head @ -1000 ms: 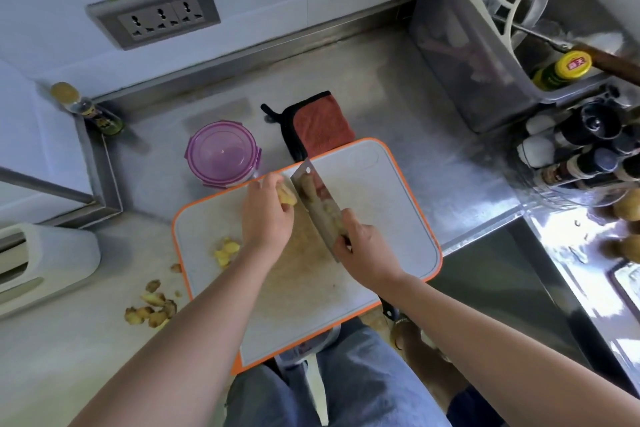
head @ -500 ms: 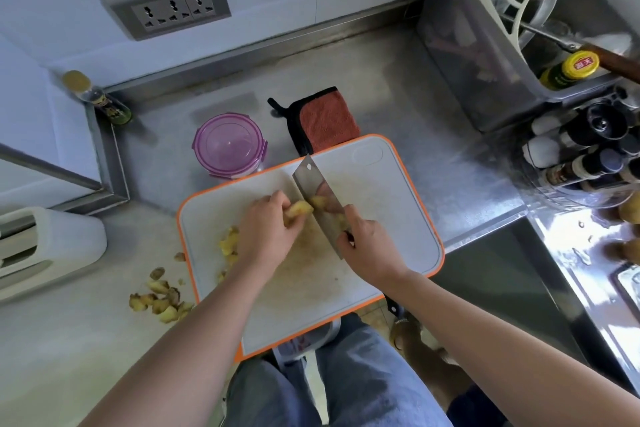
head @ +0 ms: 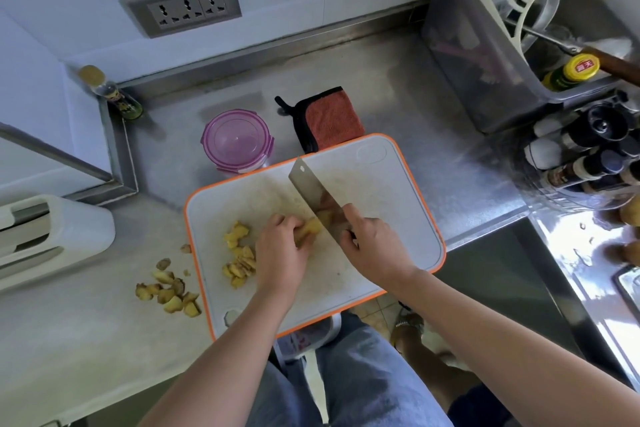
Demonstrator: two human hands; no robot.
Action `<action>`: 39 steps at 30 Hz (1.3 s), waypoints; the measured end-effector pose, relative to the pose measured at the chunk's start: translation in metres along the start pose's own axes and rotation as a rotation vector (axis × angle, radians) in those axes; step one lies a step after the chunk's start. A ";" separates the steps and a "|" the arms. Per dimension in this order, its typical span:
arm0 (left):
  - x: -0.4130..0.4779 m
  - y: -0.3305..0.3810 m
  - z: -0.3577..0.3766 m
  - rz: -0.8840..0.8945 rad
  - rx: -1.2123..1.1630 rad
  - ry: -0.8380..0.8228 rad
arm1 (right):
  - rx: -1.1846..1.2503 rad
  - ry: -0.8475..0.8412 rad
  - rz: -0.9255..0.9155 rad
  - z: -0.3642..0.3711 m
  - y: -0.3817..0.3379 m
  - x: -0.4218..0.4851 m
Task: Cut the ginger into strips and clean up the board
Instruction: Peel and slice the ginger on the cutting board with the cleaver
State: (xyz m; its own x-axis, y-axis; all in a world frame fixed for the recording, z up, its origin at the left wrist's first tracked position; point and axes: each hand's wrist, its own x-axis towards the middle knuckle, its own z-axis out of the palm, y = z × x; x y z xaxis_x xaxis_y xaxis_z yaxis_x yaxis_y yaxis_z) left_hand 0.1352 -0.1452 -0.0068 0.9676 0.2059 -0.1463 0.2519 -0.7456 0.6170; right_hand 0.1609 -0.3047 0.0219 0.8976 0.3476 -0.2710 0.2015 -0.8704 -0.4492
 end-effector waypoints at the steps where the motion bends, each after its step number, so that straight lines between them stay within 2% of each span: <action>1: 0.000 0.000 -0.001 -0.002 -0.005 0.002 | 0.008 0.018 0.004 -0.002 -0.001 0.000; 25: 0.005 0.003 -0.005 -0.047 0.002 -0.029 | -0.171 -0.128 -0.022 -0.006 -0.015 -0.012; 39: 0.007 0.005 -0.001 -0.044 0.016 -0.056 | -0.125 -0.197 -0.041 -0.009 -0.013 0.003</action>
State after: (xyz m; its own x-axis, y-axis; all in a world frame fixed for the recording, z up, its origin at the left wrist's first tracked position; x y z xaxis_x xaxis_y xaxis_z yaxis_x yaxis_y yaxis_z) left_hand 0.1434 -0.1469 -0.0040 0.9550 0.2031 -0.2161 0.2939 -0.7469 0.5965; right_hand 0.1645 -0.2956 0.0348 0.7961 0.4341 -0.4216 0.2941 -0.8865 -0.3573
